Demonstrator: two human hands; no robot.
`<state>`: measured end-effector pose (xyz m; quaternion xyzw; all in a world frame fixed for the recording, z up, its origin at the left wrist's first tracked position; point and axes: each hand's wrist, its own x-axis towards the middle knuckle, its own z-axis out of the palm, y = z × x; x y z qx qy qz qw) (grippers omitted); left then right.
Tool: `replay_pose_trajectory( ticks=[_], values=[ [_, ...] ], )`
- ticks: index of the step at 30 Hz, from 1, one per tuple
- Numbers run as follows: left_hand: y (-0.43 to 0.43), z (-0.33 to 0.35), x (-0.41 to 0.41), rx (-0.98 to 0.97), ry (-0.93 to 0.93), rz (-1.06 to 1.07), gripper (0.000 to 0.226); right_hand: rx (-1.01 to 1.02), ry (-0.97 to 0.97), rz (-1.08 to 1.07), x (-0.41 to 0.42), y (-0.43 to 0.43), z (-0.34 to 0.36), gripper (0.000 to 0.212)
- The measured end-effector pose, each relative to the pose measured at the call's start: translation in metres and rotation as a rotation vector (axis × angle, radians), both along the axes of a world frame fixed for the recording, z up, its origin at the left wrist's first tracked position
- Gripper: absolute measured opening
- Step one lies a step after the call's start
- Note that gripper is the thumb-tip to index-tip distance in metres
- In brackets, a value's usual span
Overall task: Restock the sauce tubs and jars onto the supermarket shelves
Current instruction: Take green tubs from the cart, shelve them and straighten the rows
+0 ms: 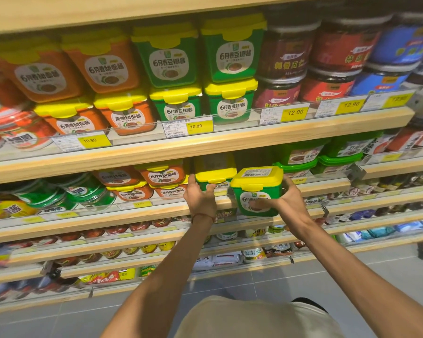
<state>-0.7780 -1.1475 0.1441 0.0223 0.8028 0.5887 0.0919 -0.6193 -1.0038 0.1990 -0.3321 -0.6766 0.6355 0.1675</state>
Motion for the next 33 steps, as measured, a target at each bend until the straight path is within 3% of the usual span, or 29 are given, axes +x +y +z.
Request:
replay_pose_trajectory(
  ticks=[5,10,12,14,17,25,28,33],
  values=[
    [-0.008,0.025,0.016,0.162,0.005,0.043,0.058,-0.034,0.047,0.025,0.003,-0.003,-0.002,0.088],
    [-0.019,0.033,0.049,0.044,0.235,0.114,0.024,-0.078,0.094,0.044,0.006,-0.001,-0.004,0.093],
    [-0.017,0.038,0.056,0.178,0.103,-0.107,0.023,-0.074,0.105,0.059,0.006,0.002,-0.002,0.099],
    [-0.009,0.048,0.056,0.318,-0.073,-0.374,0.037,-0.066,0.111,0.071,0.005,0.005,0.0,0.106],
    [0.004,0.071,0.057,0.392,-0.242,-0.571,0.054,-0.065,0.132,0.083,0.003,0.007,0.004,0.104],
    [0.021,0.078,0.056,0.455,-0.379,-0.512,0.048,-0.065,0.16,0.157,-0.009,0.022,0.009,0.09],
    [0.017,0.076,0.058,0.375,-0.314,-0.494,0.036,-0.091,0.142,0.237,-0.01,0.026,0.003,0.079],
    [0.016,0.074,0.054,0.312,-0.225,-0.483,0.038,-0.092,0.144,0.257,-0.013,0.027,-0.006,0.074]
  ],
)
